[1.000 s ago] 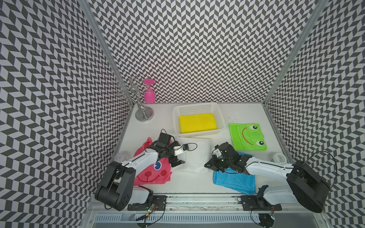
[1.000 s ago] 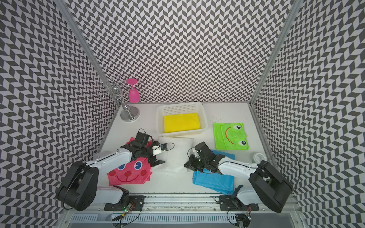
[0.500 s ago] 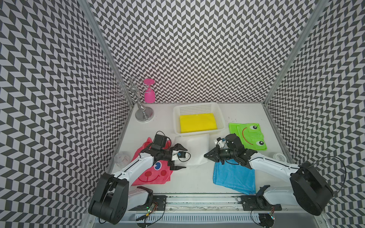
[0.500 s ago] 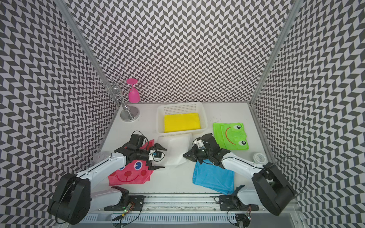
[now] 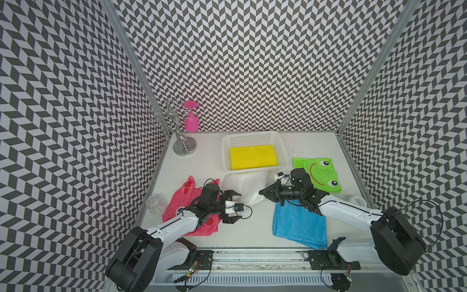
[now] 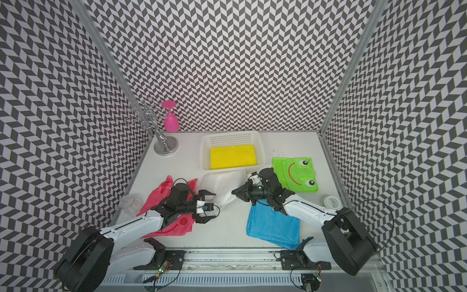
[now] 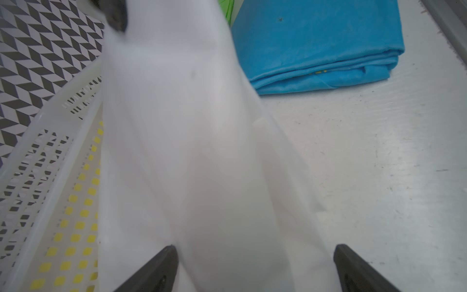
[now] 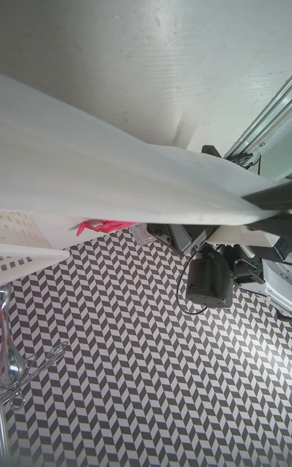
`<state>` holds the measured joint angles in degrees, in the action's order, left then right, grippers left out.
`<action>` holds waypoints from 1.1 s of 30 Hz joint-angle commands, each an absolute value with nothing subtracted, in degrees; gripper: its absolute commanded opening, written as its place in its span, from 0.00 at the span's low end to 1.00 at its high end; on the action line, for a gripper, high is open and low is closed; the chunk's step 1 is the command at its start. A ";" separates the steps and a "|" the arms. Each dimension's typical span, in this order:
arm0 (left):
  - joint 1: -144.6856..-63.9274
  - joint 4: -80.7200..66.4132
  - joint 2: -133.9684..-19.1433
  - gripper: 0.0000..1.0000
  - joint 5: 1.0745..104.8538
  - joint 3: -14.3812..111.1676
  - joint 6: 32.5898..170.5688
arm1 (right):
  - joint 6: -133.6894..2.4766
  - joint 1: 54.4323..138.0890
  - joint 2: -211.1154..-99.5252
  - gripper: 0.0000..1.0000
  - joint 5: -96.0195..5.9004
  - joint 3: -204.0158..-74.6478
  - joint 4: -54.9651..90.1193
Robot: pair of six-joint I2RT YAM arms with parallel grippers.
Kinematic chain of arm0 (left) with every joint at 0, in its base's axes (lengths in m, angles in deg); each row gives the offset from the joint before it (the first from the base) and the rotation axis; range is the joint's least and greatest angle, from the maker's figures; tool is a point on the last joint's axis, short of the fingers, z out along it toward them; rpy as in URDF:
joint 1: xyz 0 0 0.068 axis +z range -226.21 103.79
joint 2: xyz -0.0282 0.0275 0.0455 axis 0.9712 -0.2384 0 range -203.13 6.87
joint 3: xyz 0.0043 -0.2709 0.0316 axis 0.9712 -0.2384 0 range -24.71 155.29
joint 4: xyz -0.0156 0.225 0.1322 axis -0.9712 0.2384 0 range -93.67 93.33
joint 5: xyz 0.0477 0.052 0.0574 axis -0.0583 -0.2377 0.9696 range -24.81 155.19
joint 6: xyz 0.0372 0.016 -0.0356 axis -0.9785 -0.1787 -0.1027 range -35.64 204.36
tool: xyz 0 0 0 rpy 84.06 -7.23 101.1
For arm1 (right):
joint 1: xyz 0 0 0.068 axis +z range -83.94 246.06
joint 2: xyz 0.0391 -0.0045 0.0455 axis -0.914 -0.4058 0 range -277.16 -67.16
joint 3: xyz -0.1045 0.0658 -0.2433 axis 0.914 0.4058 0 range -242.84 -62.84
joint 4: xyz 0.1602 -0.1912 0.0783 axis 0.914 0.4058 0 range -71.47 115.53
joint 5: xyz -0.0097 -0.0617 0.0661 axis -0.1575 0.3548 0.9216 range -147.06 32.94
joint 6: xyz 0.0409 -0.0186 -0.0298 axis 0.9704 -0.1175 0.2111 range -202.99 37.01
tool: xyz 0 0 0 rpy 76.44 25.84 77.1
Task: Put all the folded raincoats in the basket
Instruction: Pick up the raincoat from the center of the board.
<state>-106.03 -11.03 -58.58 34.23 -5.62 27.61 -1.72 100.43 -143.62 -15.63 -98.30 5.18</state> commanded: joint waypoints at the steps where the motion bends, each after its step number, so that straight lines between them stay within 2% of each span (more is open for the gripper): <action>1: -107.73 -18.96 -57.62 1.00 40.08 -7.19 32.31 | -1.32 100.16 -143.60 0.00 -15.65 -100.06 0.95; 7: -108.81 -20.08 -58.68 0.97 42.37 -7.66 32.85 | -1.32 100.21 -143.49 0.00 -15.65 -99.47 0.01; 8: -108.85 -20.02 -58.53 0.94 42.88 -7.59 32.93 | 6.52 100.16 -143.32 0.00 -20.41 -99.28 -0.19; 10: -108.79 -19.58 -58.18 0.81 44.18 -7.11 33.29 | 6.52 100.10 -143.23 0.00 -20.34 -99.40 -0.26; 12: -108.56 -16.82 -57.63 0.62 45.39 -5.61 32.41 | 6.40 99.91 -143.14 0.00 -20.05 -99.35 -0.28; 15: -107.48 -10.34 -57.08 0.44 44.73 -2.17 31.01 | 6.47 99.40 -142.58 0.00 -19.69 -99.14 -0.41; 23: -104.46 8.35 -57.13 0.13 41.38 10.06 28.91 | 5.83 96.98 -140.51 0.00 -16.84 -99.63 -0.90; 26: -103.43 12.92 -57.29 0.06 41.55 15.06 29.98 | 5.18 96.19 -139.69 0.00 -15.71 -100.42 -0.90; 33: -101.53 24.93 -58.56 0.03 41.59 29.36 29.54 | 6.52 95.67 -137.63 0.00 -14.60 -103.15 -4.18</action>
